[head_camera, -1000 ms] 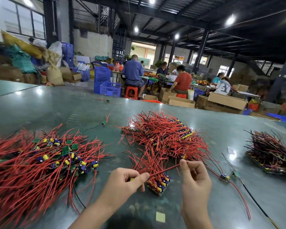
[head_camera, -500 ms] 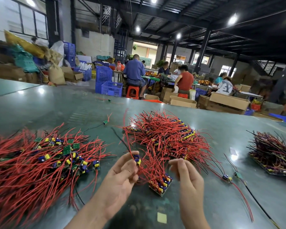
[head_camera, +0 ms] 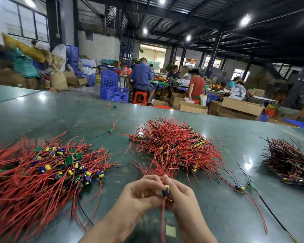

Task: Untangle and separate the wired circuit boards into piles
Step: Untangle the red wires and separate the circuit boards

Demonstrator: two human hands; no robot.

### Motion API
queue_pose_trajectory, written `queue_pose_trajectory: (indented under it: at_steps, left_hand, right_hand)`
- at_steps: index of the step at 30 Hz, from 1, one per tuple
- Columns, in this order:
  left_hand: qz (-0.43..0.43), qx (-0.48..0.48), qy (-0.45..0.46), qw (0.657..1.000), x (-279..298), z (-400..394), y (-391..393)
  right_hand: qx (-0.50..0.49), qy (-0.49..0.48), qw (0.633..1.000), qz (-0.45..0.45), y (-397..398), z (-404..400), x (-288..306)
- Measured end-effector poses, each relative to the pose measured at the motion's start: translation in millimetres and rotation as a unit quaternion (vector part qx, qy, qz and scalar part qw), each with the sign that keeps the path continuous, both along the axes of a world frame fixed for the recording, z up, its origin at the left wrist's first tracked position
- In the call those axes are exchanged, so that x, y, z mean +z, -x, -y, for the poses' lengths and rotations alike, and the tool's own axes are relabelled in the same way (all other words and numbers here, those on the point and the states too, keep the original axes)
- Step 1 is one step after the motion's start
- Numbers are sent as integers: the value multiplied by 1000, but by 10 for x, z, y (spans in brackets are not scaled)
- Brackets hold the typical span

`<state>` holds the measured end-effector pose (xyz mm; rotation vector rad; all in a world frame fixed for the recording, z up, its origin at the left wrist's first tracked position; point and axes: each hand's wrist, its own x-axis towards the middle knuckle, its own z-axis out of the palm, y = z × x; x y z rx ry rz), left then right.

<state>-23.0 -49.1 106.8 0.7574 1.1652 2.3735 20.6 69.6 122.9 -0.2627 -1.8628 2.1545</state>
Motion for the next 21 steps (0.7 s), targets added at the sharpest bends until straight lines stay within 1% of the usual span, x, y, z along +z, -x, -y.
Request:
queue_pose_trajectory:
  at_steps: [1,2,4,6,7,9,10,12,13,15,16,18,19,21]
  left_hand:
    - [-9,0,5,1000,-2,-11,-10]
    - [4,3,7,1000,2,-10,-14]
    - [64,-9,13,998,7,2,-2]
    - [113,-55,22,992,36,4,-4]
    - [124,-76,37,989,57,3,-14]
    - [113,-83,104,985,57,-3,-34]
    - [93,-75,142,983,54,-5,-45]
    - [60,-72,182,979,55,-2,-69]
    - [59,-69,191,977,58,2,-72]
    - [69,-75,214,971,79,34,-63]
    - [79,-92,220,968,93,55,-57]
    - [99,-149,196,964,135,90,-49]
    - [106,-168,173,965,150,103,-46]
    - [114,-167,150,968,165,96,-50]
  right_hand:
    - [-3,-1,1000,-11,-6,0,8]
    - [-10,1,1000,-26,-11,-6,11]
    - [-27,12,998,-50,-21,-24,20]
    - [-36,25,997,-58,-31,-30,23]
    - [-35,26,997,-59,-36,-21,27]
    - [-28,6,998,-49,-44,-2,21]
    - [-25,-12,999,-37,-41,3,12]
    - [-28,-31,999,-7,-12,11,-19]
    - [-35,-12,999,2,7,13,-39]
    - [-62,68,996,-3,35,0,-38]
    - [-81,108,991,-11,41,-28,-32]
    - [-115,147,982,-20,34,-117,4]
    - [-117,142,983,-15,28,-153,24]
    - [-86,109,990,-11,10,-168,51]
